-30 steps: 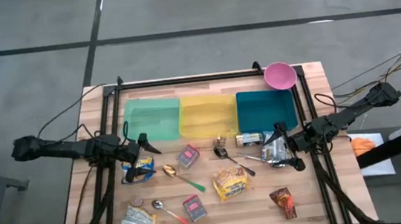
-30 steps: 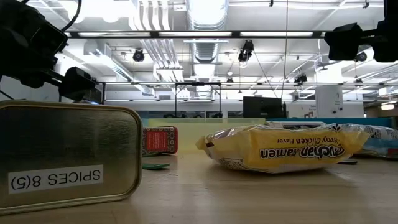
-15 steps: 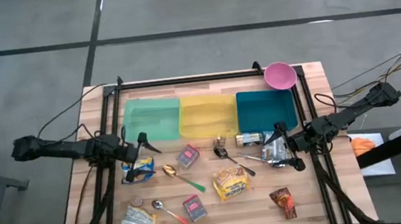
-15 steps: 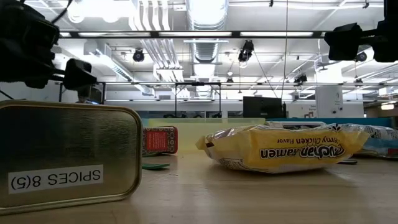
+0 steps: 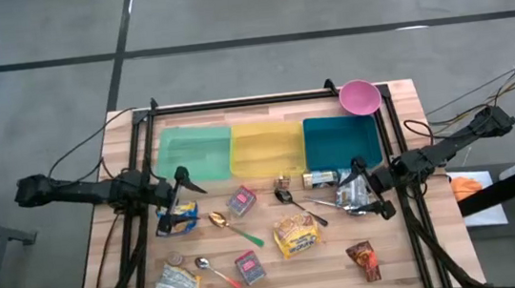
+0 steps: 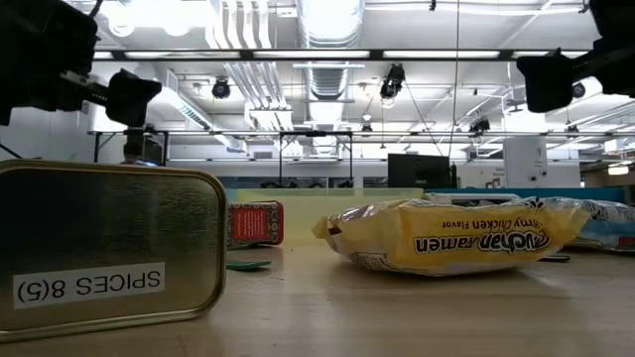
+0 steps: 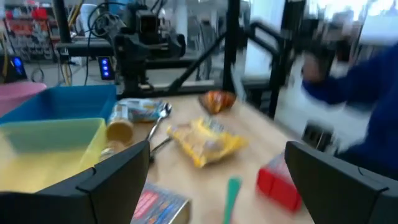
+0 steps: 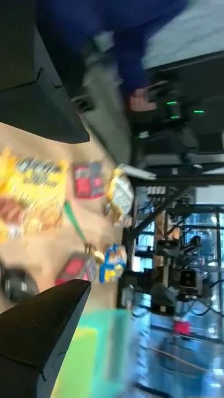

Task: Pick & Place Food Item
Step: Put the silver spoon into the blue bin

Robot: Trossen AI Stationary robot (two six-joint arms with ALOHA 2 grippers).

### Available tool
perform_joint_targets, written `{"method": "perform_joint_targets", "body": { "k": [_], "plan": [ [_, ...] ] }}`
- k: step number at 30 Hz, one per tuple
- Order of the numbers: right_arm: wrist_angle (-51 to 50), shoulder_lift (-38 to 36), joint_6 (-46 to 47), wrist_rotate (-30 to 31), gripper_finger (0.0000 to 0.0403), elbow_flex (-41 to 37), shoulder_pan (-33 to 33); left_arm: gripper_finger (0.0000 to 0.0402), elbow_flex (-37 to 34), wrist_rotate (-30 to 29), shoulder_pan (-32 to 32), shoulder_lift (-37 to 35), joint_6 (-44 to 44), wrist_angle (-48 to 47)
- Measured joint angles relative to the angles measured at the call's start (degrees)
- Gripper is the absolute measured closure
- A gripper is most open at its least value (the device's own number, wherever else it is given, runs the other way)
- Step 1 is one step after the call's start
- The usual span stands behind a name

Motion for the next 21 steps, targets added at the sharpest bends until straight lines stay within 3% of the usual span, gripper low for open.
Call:
{"method": "perform_joint_targets", "body": {
  "k": [4, 15, 21],
  "plan": [
    [5.64, -0.09, 4.46, 0.02, 0.0031, 0.00, 0.00, 0.0021, 0.00, 0.01, 0.00, 0.00, -6.21, 2.59],
    [11.84, -0.11, 2.69, -3.00, 0.0031, 0.02, 0.02, 0.0021, 0.00, 0.02, 0.00, 0.00, -5.27, 9.99],
    [11.69, 0.18, 4.67, 6.43, 0.0031, 0.02, -0.06, 0.0021, 0.00, -5.23, 0.00, 0.02, -8.35, 9.91]
  ]
}}
